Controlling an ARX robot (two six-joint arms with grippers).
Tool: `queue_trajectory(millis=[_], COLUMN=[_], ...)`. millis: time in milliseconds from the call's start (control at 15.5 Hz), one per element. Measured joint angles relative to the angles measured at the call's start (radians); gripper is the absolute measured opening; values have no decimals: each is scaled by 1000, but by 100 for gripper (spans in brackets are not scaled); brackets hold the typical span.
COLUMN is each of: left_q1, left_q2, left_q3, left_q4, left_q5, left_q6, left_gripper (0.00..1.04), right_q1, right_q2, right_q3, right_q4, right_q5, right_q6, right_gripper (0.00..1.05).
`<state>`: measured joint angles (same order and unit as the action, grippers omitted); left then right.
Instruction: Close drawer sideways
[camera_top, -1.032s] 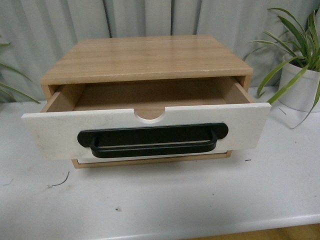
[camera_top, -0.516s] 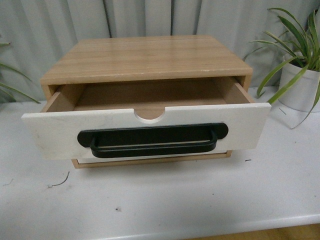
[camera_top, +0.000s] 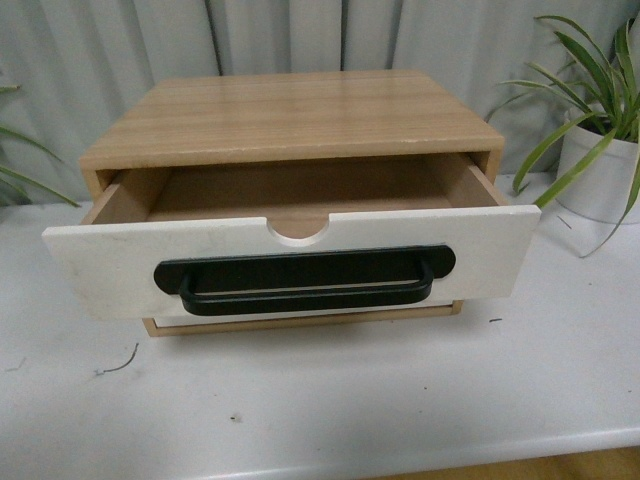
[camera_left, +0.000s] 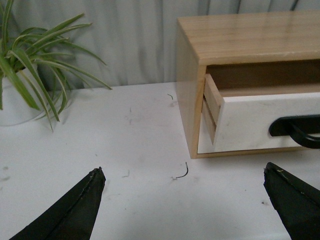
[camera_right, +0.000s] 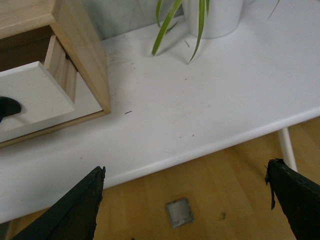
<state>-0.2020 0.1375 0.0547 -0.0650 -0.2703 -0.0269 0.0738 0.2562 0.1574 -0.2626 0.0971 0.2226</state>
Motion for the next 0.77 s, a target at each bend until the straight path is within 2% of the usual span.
queue_trajectory(millis=[65, 129, 194, 323, 516, 774], left_q1=[-126, -198, -255, -340, -315, -267], left_q2=[52, 109, 166, 382, 740, 1035], left_q3=[10, 12, 13, 13, 54, 174], left_q4=[21, 45, 62, 229, 488, 622], left_q5=[-19, -6, 13, 46, 99, 145], left_q6=[90, 171, 256, 478, 604, 664], left_gripper=[98, 98, 98, 98, 98, 98], right_q1=[105, 182, 250, 379, 404, 396], right_q2=[94, 169, 236, 430, 647, 916], right_q3=[60, 94, 108, 130, 207, 320], right_q4=[3, 6, 10, 72, 188, 330], right_q5=[6, 3, 4, 0, -34, -74], right_q6=[-10, -64, -129, -310, -459, -610], right_gripper=[98, 98, 98, 98, 98, 98])
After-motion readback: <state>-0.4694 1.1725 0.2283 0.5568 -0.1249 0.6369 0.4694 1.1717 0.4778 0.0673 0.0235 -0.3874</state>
